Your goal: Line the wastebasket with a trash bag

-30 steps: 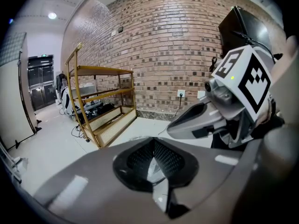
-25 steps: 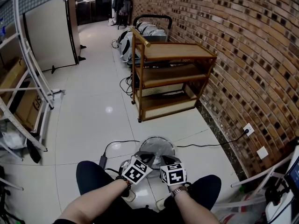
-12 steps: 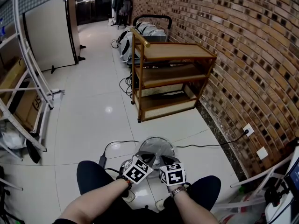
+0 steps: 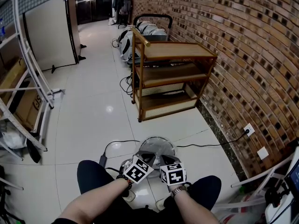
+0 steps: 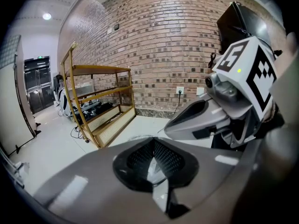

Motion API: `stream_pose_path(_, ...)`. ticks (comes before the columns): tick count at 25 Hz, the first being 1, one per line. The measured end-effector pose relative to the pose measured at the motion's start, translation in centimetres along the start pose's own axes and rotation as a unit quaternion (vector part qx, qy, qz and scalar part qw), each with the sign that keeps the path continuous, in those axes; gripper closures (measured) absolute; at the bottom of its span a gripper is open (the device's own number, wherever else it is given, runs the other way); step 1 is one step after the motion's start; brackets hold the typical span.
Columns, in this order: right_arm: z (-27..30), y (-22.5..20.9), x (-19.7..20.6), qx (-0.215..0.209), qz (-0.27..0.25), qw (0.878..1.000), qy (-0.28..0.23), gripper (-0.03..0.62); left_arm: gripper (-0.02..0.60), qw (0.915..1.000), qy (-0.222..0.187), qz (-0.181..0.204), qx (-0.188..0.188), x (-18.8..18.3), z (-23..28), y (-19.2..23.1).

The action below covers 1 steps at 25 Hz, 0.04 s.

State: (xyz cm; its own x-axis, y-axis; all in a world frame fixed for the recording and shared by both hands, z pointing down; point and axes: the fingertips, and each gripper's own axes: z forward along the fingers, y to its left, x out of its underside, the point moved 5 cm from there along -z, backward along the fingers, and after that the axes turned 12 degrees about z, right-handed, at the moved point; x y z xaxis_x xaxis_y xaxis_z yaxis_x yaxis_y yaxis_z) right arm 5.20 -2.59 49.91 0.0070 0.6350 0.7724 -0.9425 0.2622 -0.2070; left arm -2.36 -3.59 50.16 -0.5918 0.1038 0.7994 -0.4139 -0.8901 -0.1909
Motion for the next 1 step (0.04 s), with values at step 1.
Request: stream_pose_path(1,0.0,-0.05,-0.02,0.0,0.0,1.0,0.0,0.594,0.578,1.0,0.001,0.0,0.0,0.0,0.04,-0.02)
